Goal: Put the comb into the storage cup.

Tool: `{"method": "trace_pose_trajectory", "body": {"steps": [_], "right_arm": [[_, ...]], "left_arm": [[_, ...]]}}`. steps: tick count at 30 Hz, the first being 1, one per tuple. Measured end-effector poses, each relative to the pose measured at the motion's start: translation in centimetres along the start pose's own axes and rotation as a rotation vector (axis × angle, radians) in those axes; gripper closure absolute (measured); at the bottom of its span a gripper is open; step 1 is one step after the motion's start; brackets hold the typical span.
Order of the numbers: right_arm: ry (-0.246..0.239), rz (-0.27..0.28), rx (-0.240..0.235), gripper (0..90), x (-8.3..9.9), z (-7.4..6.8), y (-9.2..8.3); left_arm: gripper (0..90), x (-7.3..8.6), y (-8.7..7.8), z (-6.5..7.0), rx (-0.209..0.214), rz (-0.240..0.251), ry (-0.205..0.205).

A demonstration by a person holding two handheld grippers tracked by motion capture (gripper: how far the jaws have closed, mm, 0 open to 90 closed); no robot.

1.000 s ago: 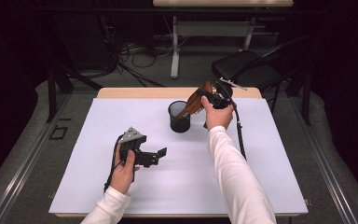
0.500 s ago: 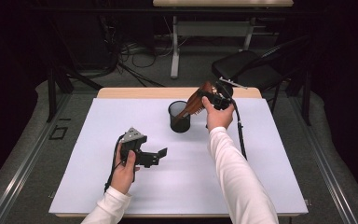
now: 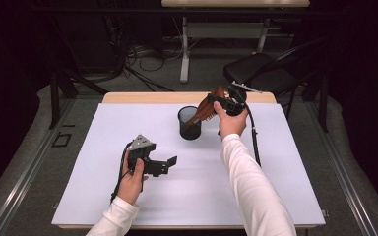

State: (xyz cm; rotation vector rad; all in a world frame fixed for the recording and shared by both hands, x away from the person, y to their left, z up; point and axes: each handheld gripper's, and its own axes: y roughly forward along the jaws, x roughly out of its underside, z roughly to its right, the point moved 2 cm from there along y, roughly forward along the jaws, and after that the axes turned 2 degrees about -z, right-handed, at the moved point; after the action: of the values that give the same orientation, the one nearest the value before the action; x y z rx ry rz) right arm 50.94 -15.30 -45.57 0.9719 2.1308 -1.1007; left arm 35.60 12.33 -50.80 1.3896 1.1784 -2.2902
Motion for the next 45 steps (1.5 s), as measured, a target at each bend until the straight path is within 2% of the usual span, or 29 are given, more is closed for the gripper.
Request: {"method": "trace_pose_trajectory", "body": {"steps": [5, 15, 19, 23, 33, 39, 43, 45], "right_arm": [[0.001, -0.001, -0.004, 30.5, 0.01, 0.07, 0.08], [-0.066, 0.021, 0.021, 20.8, -0.05, 0.05, 0.06], [-0.069, 0.008, 0.02, 14.6, -0.08, 0.11, 0.0], [-0.081, 0.012, 0.034, 13.8, -0.15, 0.17, -0.11], [-0.09, 0.023, 0.029, 6.9, -0.46, 0.14, -0.44], [-0.106, 0.012, 0.047, 0.1, -0.55, 0.34, -0.5], [-0.119, 0.007, 0.061, 0.0, -0.67, 0.51, -0.65], [-0.128, 0.008, 0.083, 0.0, -0.74, 0.59, -0.78]], "left_arm": [[0.2, 0.01, 0.02, -0.01, 0.001, 0.001, -0.002], [0.2, 0.07, 0.12, -0.03, 0.001, -0.005, -0.002], [0.2, 0.09, 0.15, -0.01, 0.002, -0.005, -0.002], [0.2, 0.12, 0.15, -0.04, 0.002, -0.006, -0.003], [0.2, 0.17, -0.01, -0.17, -0.003, -0.005, -0.007], [0.2, 0.17, 0.05, -0.16, -0.002, -0.004, -0.008], [0.2, 0.16, 0.14, -0.14, 0.001, -0.006, -0.007], [0.2, 0.15, 0.16, -0.14, 0.0, -0.006, -0.007]]}}
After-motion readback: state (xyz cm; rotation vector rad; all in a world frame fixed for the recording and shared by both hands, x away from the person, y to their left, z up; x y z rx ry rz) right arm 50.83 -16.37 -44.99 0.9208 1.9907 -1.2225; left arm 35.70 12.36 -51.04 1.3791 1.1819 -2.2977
